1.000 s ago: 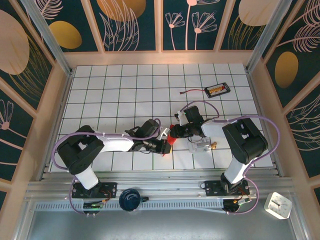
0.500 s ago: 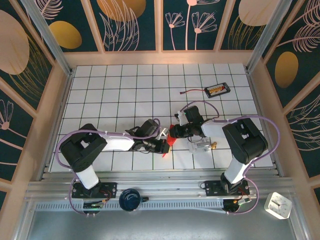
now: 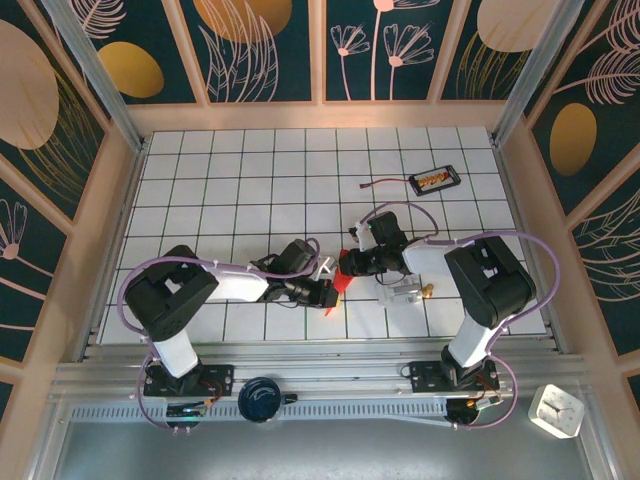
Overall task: Fold a paper plane with a square sheet of paper (pick it up from the middle)
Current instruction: Fold the wing for the fifth time at the center of the table.
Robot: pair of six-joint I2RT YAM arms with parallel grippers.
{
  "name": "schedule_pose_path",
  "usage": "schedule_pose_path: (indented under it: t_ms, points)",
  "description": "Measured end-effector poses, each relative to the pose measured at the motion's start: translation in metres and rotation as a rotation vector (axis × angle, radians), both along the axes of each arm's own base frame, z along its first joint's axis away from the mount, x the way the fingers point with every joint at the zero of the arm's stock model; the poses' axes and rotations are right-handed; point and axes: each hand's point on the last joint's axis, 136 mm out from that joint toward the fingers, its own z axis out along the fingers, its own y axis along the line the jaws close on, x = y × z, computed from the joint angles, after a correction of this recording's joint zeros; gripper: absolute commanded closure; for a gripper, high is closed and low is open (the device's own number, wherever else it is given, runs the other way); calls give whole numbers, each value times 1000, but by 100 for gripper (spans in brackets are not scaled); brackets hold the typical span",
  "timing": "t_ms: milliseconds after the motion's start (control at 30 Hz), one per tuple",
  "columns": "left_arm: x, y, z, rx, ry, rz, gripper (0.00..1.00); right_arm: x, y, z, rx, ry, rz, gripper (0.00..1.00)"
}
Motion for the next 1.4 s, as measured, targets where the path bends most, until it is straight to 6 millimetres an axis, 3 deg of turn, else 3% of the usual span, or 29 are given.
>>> schedule_pose_path:
  t_ms: [1400]
  points:
    - [-4,6,-11,37,18,3,100,0,0,-1,-1,2,0,77]
